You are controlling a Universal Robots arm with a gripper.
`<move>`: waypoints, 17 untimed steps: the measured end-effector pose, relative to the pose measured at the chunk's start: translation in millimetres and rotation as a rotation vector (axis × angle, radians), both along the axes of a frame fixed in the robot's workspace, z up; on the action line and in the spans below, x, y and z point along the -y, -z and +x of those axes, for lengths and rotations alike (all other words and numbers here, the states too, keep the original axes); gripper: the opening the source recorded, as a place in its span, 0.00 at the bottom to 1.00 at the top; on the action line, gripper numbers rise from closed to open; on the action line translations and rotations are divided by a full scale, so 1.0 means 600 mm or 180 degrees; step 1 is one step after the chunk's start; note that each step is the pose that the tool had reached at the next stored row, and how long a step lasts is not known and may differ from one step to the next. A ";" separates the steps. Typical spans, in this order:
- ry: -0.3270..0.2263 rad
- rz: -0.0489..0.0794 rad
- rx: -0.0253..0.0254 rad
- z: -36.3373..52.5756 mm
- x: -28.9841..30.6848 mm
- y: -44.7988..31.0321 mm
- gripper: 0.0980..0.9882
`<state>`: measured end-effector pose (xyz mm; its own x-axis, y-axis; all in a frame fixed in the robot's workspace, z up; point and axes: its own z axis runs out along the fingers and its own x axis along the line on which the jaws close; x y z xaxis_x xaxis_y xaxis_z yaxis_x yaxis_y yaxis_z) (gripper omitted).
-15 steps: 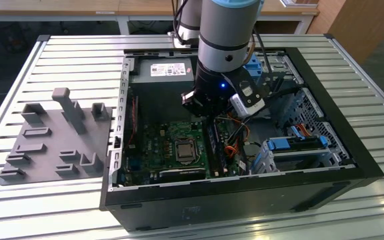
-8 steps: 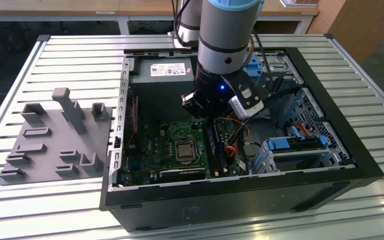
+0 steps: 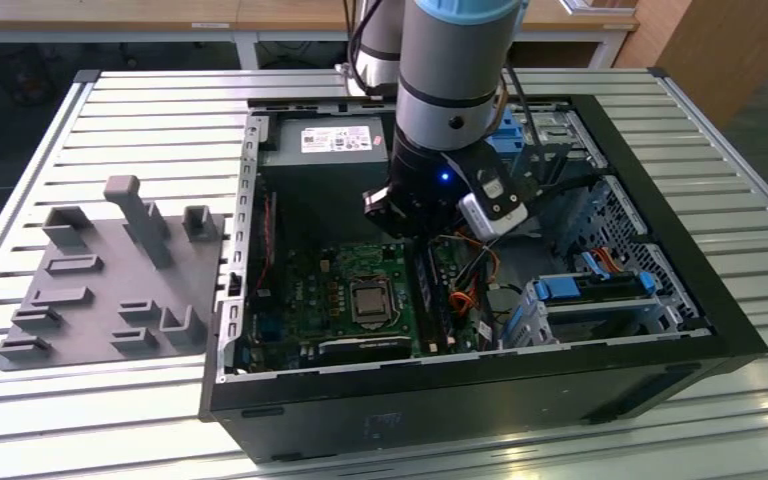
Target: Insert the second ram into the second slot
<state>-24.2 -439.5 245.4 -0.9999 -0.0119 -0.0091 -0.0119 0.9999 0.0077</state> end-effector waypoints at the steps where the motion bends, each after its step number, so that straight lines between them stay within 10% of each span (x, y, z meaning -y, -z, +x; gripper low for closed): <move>1: 0.0001 -0.0003 0.0000 0.000 0.0001 0.000 0.04; 17: 0.0011 -0.0002 -0.0010 0.005 0.0142 0.004 0.04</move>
<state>-21.4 -448.0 243.2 -0.9999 -0.0083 -0.0058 -0.0083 0.9999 0.0071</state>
